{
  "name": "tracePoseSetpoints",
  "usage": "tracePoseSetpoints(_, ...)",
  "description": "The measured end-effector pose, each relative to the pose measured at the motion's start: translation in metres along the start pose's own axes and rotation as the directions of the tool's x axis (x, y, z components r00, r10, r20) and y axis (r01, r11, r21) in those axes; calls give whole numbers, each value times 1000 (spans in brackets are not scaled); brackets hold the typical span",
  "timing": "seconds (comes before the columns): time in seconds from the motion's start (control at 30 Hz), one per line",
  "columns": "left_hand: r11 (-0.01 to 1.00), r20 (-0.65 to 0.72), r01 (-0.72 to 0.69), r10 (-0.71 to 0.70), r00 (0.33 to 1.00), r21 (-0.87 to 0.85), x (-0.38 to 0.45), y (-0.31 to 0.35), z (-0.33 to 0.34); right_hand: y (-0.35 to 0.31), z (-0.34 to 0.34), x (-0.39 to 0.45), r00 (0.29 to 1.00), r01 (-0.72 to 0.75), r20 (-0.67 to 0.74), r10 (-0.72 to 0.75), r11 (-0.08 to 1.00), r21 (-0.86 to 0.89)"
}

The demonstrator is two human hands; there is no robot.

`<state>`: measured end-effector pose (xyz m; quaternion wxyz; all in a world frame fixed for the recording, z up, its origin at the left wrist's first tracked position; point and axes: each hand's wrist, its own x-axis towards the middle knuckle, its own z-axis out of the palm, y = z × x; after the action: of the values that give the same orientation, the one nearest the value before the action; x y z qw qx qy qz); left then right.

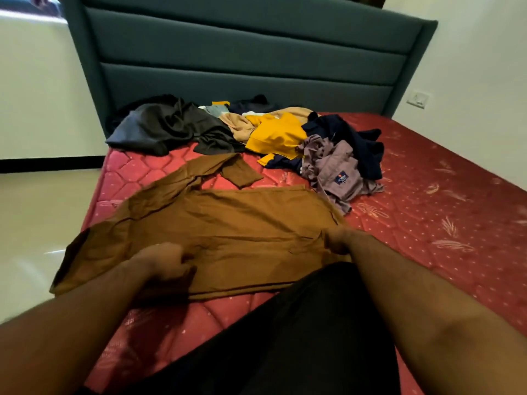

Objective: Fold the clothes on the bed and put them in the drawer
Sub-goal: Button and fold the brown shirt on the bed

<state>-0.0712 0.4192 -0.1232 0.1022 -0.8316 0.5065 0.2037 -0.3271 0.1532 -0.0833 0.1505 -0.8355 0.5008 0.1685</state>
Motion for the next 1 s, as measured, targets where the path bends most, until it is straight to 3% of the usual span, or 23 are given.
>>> tracePoseSetpoints(0.13, 984, -134, 29, -54, 990, -178, 28, -16, -16, -35, 14, 49, 984, 172, 52, -170, 984, -41)
tracePoseSetpoints(0.27, 925, -231, -61, -29, 972, -374, 72, -33, -9, -71, 35, 82, 910, 413, -48, -411, 911, 24)
tracePoseSetpoints(0.37, 796, -309, -161, -34, 950, -584, 120, -46, -5, -66, 48, 122, 936, 351, -20, -351, 930, 112)
tracePoseSetpoints(0.43, 860, -289, -132, -18, 957, -492, 149, -54, 3, -42, 48, 150, 966, 257, -13, -257, 958, 124)
tracePoseSetpoints(0.5, 955, -234, 37, -110, 966, -295, 174, -61, 17, -2, 43, 188, 982, 187, -45, -185, 981, 50)
tracePoseSetpoints(0.57, 961, -260, 142, -203, 944, -236, 184, -64, 29, 37, 37, 216, 982, 154, -110, -155, 988, -14)
tracePoseSetpoints(0.7, 970, -302, 165, -213, 929, -179, 192, -63, 33, 62, 39, 248, 961, 165, -230, -153, 986, 34)
tracePoseSetpoints(0.77, 982, -427, 133, -178, 887, -132, 196, -58, 22, 60, 42, 245, 920, 162, -368, -134, 986, 46)
tracePoseSetpoints(0.87, 988, -597, -112, 28, 802, -105, 221, -40, -11, 50, 33, 241, 840, 57, -540, -55, 998, -14)
tracePoseSetpoints(0.93, 975, -599, -212, 129, 791, -70, 246, -29, -29, 34, 21, 250, 843, -15, -538, 18, 1000, 10)
tracePoseSetpoints(1.0, 974, -541, -217, 145, 829, -72, 267, -24, -42, 16, 10, 264, 898, -38, -430, 98, 988, 147)
